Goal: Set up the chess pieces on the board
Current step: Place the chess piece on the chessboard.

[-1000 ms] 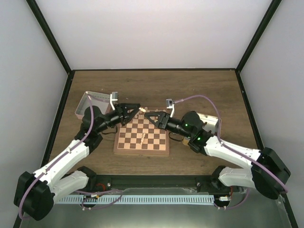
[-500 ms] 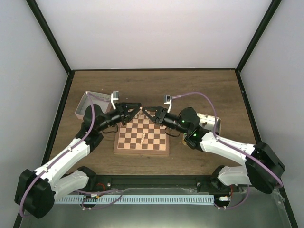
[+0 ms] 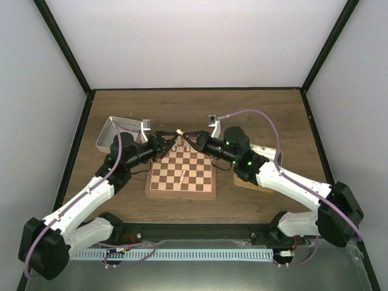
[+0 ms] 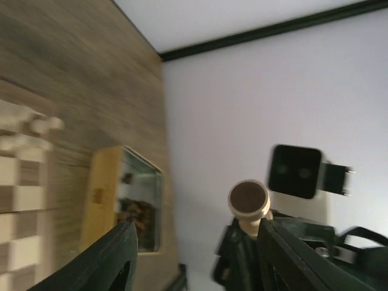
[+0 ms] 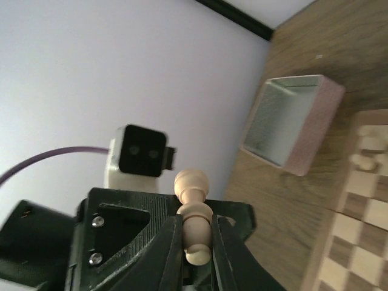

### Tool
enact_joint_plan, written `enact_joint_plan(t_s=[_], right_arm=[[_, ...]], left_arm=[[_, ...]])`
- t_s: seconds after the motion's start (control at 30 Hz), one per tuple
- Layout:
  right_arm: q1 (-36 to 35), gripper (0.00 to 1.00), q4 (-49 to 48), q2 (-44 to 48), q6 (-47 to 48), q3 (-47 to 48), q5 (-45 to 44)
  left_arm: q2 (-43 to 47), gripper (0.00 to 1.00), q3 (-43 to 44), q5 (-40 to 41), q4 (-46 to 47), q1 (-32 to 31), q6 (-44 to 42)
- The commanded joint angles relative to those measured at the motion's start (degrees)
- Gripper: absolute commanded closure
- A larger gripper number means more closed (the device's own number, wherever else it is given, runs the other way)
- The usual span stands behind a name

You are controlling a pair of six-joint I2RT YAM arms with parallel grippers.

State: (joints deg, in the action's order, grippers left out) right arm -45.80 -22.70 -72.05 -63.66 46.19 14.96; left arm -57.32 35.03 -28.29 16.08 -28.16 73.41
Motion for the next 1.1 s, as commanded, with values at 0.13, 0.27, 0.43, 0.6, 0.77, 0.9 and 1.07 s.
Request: enact_joint_plan(t_s=[0.13, 0.27, 0.43, 0.6, 0.77, 0.9, 1.07], right_arm=[[4.68, 0.99, 40.39, -9.4, 24.07, 18.24, -5.81], [4.84, 0.98, 55.13, -17.73, 33.23, 29.14, -11.74], [4.86, 0.99, 65.71, -28.97, 39.08, 41.19, -17.07], [4.84, 0.98, 71.98, -37.19, 41.28, 50.25, -20.99], [4.83, 0.98, 73.79, -41.26, 40.43, 52.24, -21.25], [4.8, 0.98, 73.88, -43.51, 40.8, 54.05, -20.76], [4.83, 0.96, 75.93, -47.47, 41.41, 57.56, -20.72]], left_arm=[[2.66, 0.4, 8.03, 24.58, -28.97, 1.32, -28.19], [4.36, 0.35, 10.75, 32.85, -33.45, 1.36, -38.15], [4.85, 0.34, 12.42, 36.91, -35.23, 1.41, -46.59], [4.44, 0.34, 11.71, 39.15, -34.99, 1.45, -49.68], [4.32, 0.34, 10.44, 38.86, -34.25, 1.51, -49.57], [4.37, 0.33, 10.02, 37.63, -34.01, 1.53, -49.41], [4.85, 0.33, 9.24, 37.42, -33.82, 1.55, -49.17]])
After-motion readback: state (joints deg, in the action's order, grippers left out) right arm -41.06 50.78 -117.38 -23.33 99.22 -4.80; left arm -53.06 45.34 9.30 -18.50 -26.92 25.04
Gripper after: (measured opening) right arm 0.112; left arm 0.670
